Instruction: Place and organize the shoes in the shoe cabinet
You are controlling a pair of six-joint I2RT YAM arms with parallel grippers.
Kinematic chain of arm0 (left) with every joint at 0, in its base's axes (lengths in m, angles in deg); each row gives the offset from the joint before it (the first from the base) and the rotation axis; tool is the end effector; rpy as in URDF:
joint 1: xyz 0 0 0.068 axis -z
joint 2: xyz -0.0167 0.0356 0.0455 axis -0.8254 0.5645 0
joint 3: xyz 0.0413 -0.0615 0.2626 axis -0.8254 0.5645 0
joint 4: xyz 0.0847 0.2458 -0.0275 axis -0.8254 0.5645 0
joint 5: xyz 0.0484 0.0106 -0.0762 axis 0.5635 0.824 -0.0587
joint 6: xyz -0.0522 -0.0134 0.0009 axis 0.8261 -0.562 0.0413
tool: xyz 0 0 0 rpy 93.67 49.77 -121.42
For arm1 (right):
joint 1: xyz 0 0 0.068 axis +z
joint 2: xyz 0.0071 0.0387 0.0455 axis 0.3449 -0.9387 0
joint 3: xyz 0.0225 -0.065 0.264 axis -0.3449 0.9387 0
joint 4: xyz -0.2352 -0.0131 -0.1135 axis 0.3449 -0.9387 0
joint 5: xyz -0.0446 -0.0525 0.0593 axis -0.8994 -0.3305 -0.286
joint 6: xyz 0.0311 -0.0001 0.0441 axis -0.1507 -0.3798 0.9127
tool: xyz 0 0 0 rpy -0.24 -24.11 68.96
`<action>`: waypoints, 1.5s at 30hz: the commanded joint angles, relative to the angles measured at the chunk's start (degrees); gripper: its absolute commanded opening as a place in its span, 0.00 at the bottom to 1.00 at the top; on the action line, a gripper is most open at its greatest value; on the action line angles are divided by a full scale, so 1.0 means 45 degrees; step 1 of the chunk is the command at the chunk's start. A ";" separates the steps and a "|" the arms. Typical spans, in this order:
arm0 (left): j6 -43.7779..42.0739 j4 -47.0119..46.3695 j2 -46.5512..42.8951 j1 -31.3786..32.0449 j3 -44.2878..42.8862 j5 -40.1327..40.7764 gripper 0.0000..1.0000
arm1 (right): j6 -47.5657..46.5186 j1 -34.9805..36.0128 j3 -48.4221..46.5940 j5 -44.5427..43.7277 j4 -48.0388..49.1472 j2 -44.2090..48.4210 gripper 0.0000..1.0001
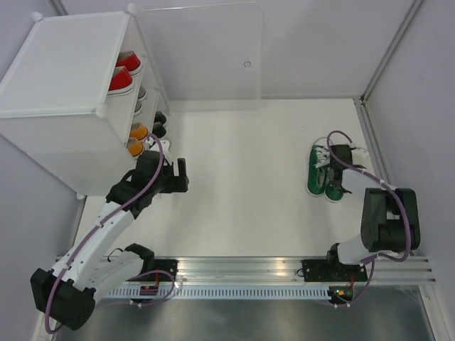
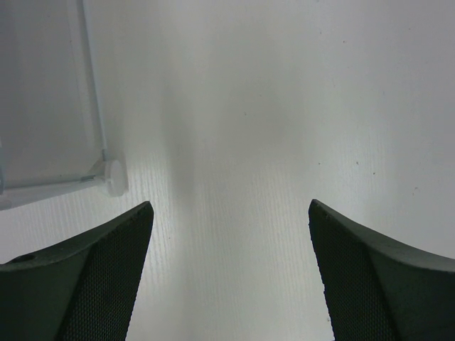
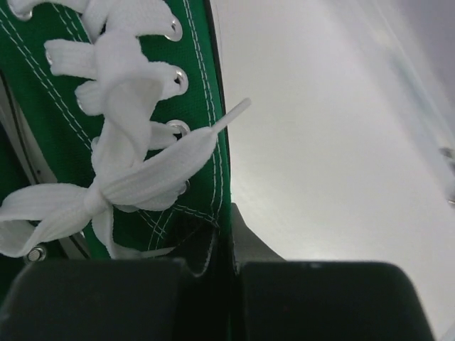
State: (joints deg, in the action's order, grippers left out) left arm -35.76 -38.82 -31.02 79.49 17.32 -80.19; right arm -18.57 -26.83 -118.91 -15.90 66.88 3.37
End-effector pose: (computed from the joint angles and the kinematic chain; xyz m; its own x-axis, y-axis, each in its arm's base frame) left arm 0.1791 -0.0742 0.2856 -0.6640 -0.0312 -0.7470 0.1179 0.9822 -0.1459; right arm 0.2604 -0.0502 0.1538 -0.6377 0.4622 -0.6162 0.7114 0.6601 -0.2411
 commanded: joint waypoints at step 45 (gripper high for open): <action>0.0696 -0.1070 0.2143 0.2565 -0.1145 -0.2086 0.91 | -0.2999 0.9721 -0.3528 0.3353 0.1560 -0.0037 0.81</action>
State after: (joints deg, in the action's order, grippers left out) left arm -35.39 -40.96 -23.09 87.88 15.92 -89.74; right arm -33.74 16.71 -132.44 1.89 74.40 -3.58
